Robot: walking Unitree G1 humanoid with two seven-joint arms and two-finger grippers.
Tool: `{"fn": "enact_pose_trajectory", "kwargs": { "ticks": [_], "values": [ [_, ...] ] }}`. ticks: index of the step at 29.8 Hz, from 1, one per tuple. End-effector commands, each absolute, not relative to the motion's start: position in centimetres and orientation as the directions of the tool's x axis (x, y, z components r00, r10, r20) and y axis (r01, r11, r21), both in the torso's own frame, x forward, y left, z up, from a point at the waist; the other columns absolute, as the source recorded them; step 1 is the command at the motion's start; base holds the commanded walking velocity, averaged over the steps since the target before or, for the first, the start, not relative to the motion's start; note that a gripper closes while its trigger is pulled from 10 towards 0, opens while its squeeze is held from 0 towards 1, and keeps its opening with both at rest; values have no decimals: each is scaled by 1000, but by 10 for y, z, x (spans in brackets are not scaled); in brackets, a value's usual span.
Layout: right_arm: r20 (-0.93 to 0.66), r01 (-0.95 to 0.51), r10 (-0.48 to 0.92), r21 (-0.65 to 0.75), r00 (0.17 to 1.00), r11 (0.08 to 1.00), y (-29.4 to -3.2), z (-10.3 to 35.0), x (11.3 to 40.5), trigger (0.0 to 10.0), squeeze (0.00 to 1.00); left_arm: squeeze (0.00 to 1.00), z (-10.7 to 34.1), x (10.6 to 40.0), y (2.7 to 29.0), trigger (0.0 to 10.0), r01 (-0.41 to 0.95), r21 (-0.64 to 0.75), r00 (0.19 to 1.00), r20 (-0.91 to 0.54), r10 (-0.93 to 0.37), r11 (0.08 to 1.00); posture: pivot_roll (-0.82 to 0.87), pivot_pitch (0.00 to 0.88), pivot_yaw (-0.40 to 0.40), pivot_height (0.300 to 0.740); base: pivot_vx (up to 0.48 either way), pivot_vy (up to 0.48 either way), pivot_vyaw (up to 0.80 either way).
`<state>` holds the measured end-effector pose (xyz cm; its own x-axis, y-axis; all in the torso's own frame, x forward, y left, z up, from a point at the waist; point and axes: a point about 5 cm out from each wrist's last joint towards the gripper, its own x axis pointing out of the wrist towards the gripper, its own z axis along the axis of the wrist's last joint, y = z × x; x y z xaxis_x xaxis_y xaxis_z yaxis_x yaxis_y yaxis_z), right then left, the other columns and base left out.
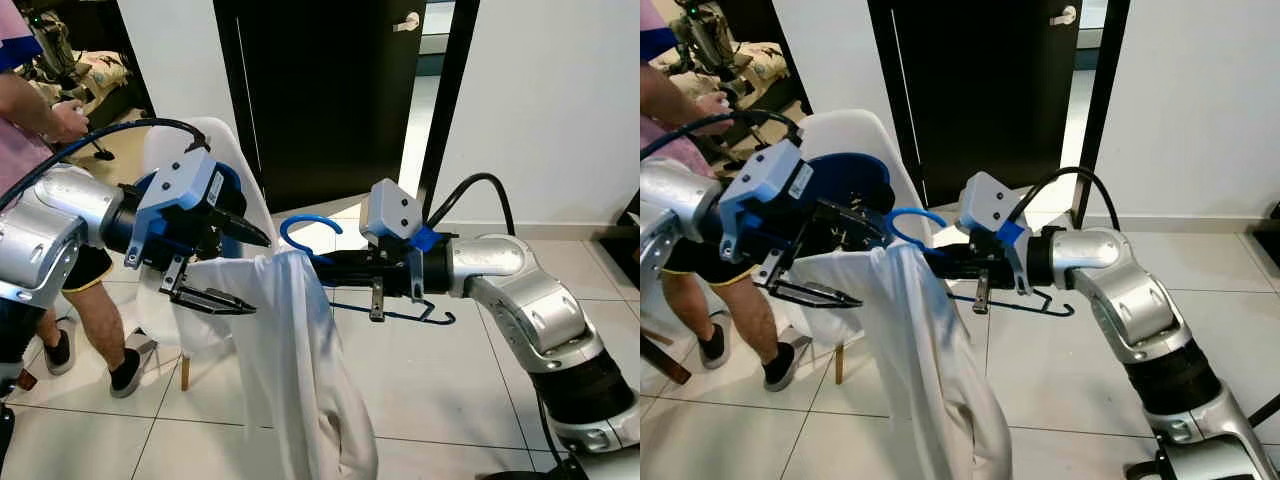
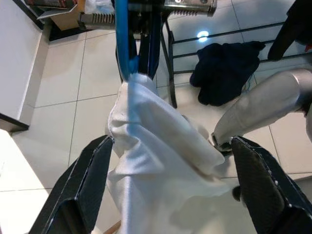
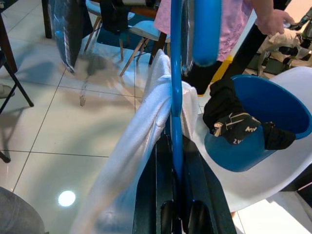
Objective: Hang hanger
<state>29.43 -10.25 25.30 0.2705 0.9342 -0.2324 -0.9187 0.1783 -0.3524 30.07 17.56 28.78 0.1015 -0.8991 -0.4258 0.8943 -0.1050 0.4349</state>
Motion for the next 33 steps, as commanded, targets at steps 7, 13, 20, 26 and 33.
{"fn": "enact_pose_trajectory", "kwargs": {
  "ticks": [7,13,20,26,33],
  "values": [
    [-226,-917,954,-386,197,98,-92,264,282,10000,0,0,272,315,166,3725,868,492,171,-432,-886,-72,-78,0,67,740,0,0,0],
    [-226,-924,960,-375,166,71,-88,263,277,10000,0,0,271,317,157,0,863,497,136,-392,-910,-85,-86,0,71,740,0,0,0],
    [-217,-925,963,-374,157,67,-88,266,273,10000,0,0,266,311,148,0,886,437,31,-389,-921,-154,-93,0,77,740,0,0,0],
    [-207,-923,965,-377,162,74,-87,269,273,10000,0,0,258,307,148,0,888,414,1,-434,-901,-199,-98,0,85,740,0,0,0],
    [-175,-916,966,-387,189,110,-87,273,275,10000,0,0,255,306,152,0,895,396,-5,-453,-892,-206,-92,0,80,740,0,0,0]
  ]
}}
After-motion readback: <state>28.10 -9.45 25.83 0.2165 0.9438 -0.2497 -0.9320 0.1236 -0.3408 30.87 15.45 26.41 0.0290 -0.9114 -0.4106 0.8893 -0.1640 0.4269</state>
